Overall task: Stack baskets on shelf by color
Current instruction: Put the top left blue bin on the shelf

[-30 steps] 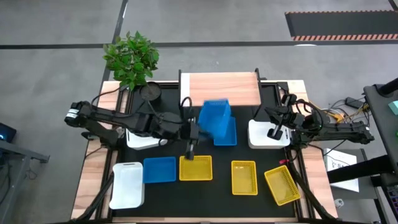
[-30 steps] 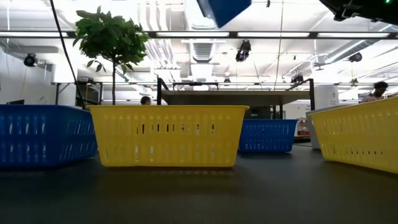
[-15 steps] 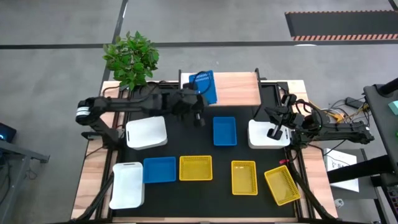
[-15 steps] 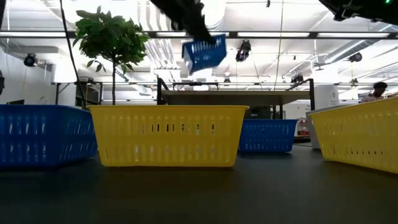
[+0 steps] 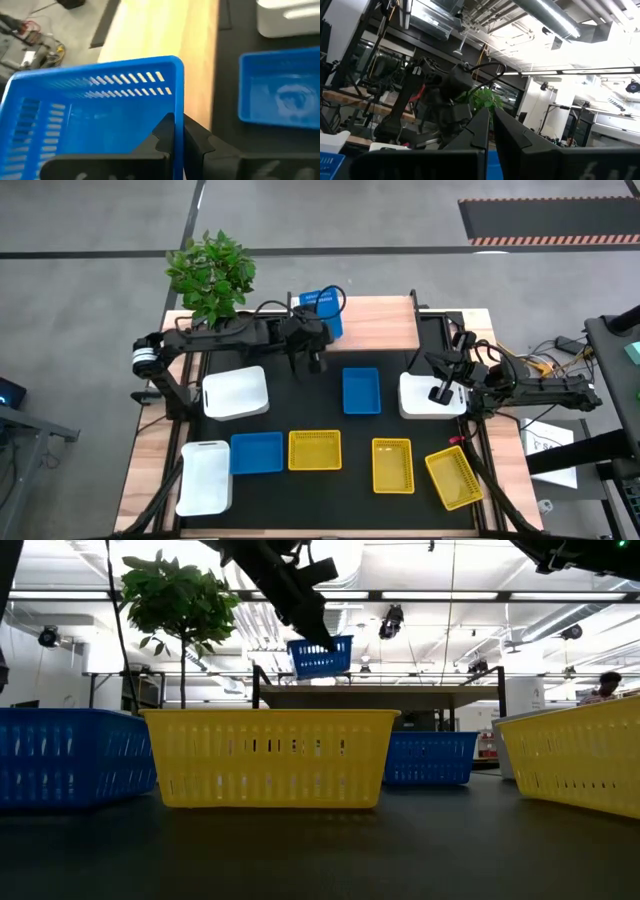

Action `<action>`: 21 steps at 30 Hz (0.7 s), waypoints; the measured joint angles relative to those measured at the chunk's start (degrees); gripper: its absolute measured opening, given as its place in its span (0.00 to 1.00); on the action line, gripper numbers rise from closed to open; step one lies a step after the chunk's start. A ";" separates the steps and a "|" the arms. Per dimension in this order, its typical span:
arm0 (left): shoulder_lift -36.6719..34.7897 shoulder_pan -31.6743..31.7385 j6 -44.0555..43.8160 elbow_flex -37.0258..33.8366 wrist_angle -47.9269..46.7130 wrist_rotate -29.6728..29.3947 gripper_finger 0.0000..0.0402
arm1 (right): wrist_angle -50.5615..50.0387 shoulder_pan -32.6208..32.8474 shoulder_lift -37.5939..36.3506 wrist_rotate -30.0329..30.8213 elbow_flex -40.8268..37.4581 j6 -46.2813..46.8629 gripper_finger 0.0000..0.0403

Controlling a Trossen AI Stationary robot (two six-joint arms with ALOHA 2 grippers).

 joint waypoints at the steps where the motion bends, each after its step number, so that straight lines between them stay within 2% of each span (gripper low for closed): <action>1: -0.01 0.10 0.03 -0.01 -0.69 0.65 0.00 | 0.00 0.00 0.00 0.00 0.00 0.00 0.04; 11: -0.09 1.53 0.68 -0.04 -0.69 0.92 0.00 | 0.00 -0.01 0.00 0.04 0.00 0.00 0.04; 17: -0.09 3.03 2.84 -0.17 -0.60 3.46 0.00 | 0.00 0.00 0.00 0.03 0.00 0.00 0.04; 21: -0.09 3.90 2.84 -0.59 -0.71 3.66 0.04 | 0.00 -0.01 0.00 0.02 0.00 0.00 0.04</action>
